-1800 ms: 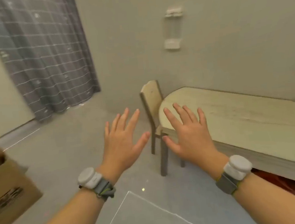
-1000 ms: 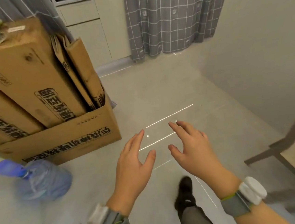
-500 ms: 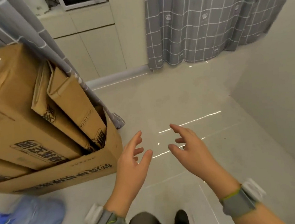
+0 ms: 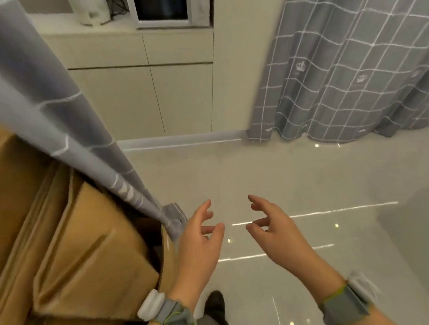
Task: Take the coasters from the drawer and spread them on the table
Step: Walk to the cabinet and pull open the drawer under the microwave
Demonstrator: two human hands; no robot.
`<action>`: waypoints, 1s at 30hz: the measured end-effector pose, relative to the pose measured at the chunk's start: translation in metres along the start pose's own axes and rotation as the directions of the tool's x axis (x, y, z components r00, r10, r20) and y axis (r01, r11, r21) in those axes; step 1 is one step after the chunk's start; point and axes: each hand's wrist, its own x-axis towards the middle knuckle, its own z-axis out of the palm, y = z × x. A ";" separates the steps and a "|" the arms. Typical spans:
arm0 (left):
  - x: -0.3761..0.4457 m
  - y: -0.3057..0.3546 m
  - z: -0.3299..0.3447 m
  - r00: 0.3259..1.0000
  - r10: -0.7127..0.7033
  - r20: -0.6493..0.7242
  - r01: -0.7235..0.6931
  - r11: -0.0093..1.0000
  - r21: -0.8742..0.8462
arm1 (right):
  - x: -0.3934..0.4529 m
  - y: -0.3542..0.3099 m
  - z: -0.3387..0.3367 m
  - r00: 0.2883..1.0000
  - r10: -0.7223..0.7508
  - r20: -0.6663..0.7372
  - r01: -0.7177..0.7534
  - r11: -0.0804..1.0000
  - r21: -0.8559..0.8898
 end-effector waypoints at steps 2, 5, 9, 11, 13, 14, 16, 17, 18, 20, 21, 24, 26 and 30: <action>0.075 0.027 0.006 0.999 0.009 -0.033 -0.009 1.000 0.000 | 0.064 -0.018 -0.015 0.999 0.000 -0.033 0.000 1.000 0.016; 0.155 0.060 0.022 0.999 0.005 -0.048 -0.007 0.999 -0.043 | 0.136 -0.036 -0.034 0.997 0.040 -0.069 -0.037 0.998 0.047; 0.242 0.084 0.040 1.000 -0.009 -0.027 0.008 0.999 -0.046 | 0.226 -0.040 -0.050 0.992 0.071 -0.102 -0.062 0.993 0.096; 0.294 0.090 0.047 1.000 -0.015 -0.024 0.013 0.998 -0.054 | 0.283 -0.041 -0.056 0.991 0.084 -0.100 -0.071 0.990 0.122; 0.346 0.092 0.053 0.999 -0.028 -0.035 0.026 0.999 -0.036 | 0.341 -0.039 -0.060 0.992 0.095 -0.088 -0.083 0.988 0.132; 0.385 0.092 0.057 0.999 -0.026 -0.045 0.024 0.999 -0.030 | 0.384 -0.038 -0.061 0.994 0.080 -0.071 -0.070 0.989 0.133; 0.430 0.103 0.058 0.997 -0.044 -0.056 0.042 0.999 -0.028 | 0.434 -0.046 -0.067 0.997 0.068 -0.047 -0.061 0.990 0.131; 0.459 0.110 0.061 0.996 -0.054 -0.069 0.053 0.998 -0.016 | 0.467 -0.047 -0.072 0.997 0.073 -0.025 -0.070 0.989 0.133; 0.496 0.115 0.065 0.995 -0.065 -0.082 0.064 0.998 -0.014 | 0.508 -0.047 -0.076 0.998 0.061 -0.010 -0.059 0.989 0.139; 0.542 0.132 0.063 0.991 -0.086 -0.106 0.085 0.996 -0.011 | 0.563 -0.059 -0.087 0.998 0.060 0.021 -0.063 0.986 0.155; 0.570 0.141 0.064 0.988 -0.094 -0.120 0.094 0.996 -0.005 | 0.596 -0.065 -0.093 0.997 0.073 0.038 -0.078 0.983 0.166; 0.637 0.161 0.057 0.985 -0.081 -0.153 0.086 0.996 0.024 | 0.681 -0.081 -0.101 0.997 0.064 0.048 -0.072 0.978 0.194; 0.677 0.167 0.050 0.981 -0.088 -0.173 0.096 0.994 0.043 | 0.730 -0.094 -0.101 0.995 0.076 0.064 -0.088 0.974 0.211; 0.768 0.177 0.028 0.970 -0.104 -0.222 0.119 0.991 0.056 | 0.827 -0.114 -0.090 0.985 0.119 0.127 -0.146 0.962 0.232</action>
